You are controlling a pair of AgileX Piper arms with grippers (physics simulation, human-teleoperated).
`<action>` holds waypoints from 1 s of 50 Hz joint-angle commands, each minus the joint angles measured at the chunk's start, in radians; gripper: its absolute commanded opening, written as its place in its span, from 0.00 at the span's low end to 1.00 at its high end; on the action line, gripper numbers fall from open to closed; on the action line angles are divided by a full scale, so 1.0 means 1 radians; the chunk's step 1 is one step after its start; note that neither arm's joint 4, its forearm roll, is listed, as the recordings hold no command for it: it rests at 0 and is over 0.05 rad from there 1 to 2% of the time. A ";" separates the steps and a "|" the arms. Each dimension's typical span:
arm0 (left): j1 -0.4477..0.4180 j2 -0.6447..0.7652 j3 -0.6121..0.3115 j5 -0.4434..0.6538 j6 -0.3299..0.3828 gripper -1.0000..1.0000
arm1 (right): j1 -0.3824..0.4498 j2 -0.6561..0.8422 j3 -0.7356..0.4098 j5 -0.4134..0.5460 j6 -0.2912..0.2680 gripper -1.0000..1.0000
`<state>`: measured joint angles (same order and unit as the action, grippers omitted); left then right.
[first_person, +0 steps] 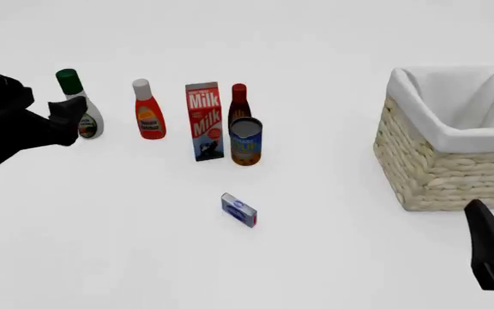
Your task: Pick the ketchup and place it in the basket.
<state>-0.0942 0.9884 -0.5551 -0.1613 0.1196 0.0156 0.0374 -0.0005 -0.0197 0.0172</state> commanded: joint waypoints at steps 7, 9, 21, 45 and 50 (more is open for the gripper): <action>-0.026 0.242 -0.213 0.069 0.027 1.00 | 0.008 0.051 0.000 -0.039 -0.003 1.00; -0.029 0.273 -0.235 0.072 0.016 1.00 | 0.008 0.057 0.000 -0.045 -0.001 1.00; -0.038 0.382 -0.391 0.147 0.011 1.00 | 0.016 0.121 0.000 -0.096 -0.004 1.00; -0.044 0.555 -0.604 0.224 0.004 1.00 | 0.024 0.153 0.000 -0.122 -0.005 1.00; -0.044 0.574 -0.626 0.228 0.003 1.00 | 0.023 0.148 0.000 -0.117 -0.007 1.00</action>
<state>-0.1368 1.5108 -1.1195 0.0472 0.1260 0.0380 0.1846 -0.0002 -0.1364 0.0122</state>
